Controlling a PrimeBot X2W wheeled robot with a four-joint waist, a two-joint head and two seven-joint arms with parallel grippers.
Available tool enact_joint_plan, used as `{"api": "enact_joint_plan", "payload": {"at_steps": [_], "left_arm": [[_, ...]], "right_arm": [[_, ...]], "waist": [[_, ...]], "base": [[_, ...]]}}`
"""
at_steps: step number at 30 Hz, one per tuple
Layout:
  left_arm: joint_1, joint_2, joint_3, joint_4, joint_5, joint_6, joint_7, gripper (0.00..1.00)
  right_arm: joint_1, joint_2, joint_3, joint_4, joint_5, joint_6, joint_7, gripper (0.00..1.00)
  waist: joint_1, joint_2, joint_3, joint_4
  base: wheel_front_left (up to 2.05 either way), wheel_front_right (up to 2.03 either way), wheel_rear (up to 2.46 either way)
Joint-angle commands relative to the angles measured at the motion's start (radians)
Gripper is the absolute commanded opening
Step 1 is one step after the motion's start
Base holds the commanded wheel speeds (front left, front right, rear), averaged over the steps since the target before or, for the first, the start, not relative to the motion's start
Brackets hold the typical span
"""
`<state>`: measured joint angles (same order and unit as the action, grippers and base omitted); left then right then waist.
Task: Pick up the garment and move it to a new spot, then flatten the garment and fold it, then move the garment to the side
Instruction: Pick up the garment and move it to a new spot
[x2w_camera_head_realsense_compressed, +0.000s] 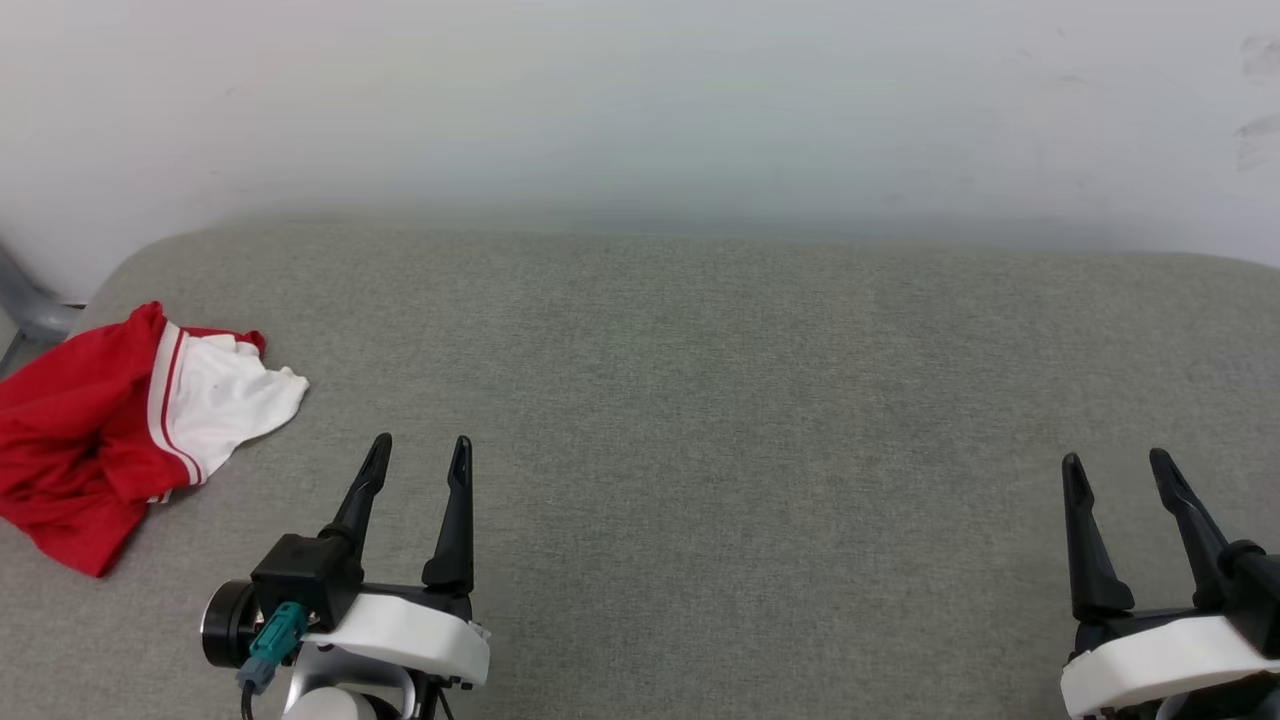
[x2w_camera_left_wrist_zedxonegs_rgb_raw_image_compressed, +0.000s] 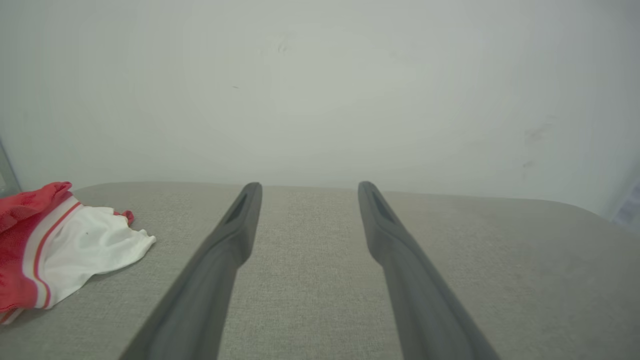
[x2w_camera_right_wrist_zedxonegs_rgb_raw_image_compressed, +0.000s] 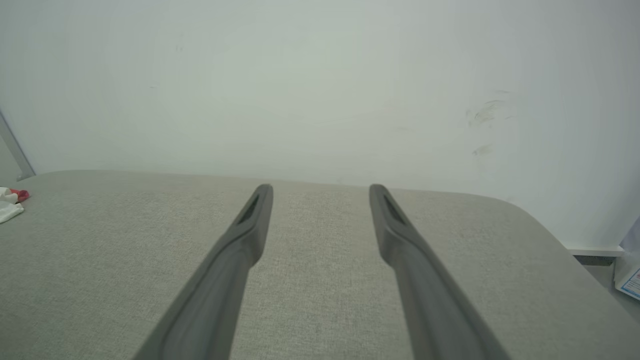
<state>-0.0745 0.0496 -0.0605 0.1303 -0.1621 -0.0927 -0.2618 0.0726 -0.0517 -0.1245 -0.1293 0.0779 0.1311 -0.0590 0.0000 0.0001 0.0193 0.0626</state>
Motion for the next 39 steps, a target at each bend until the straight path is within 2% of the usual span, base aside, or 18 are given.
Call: {"api": "enact_joint_plan", "payload": {"at_steps": [1,11,29,39], "left_arm": [[-0.014,0.001,0.002,0.004,0.004,0.003,-0.004,1.00],[-0.016,0.001,0.025,0.007,0.007,0.008,-0.004,1.00],[-0.011,0.001,0.056,0.006,0.000,0.019,-0.004,1.00],[0.006,0.001,0.073,0.003,-0.002,0.011,-0.004,1.00]], "right_arm": [[0.010,0.002,0.002,-0.004,0.004,-0.001,-0.006,1.00],[-0.005,0.002,0.038,-0.008,0.003,-0.001,-0.006,1.00],[-0.035,0.002,0.148,-0.017,-0.042,-0.001,0.003,1.00],[-0.039,0.002,0.174,0.002,-0.040,-0.001,-0.006,1.00]], "waist": [[0.0000,-0.0001,0.001,0.024],[0.0000,-0.0001,0.003,0.127],[0.0000,-0.0001,0.014,0.371],[0.0000,-0.0001,0.003,0.455]], "base": [[0.00,0.00,0.00],[0.00,0.00,0.00],[0.00,0.00,0.00],[0.00,0.00,0.00]]}}
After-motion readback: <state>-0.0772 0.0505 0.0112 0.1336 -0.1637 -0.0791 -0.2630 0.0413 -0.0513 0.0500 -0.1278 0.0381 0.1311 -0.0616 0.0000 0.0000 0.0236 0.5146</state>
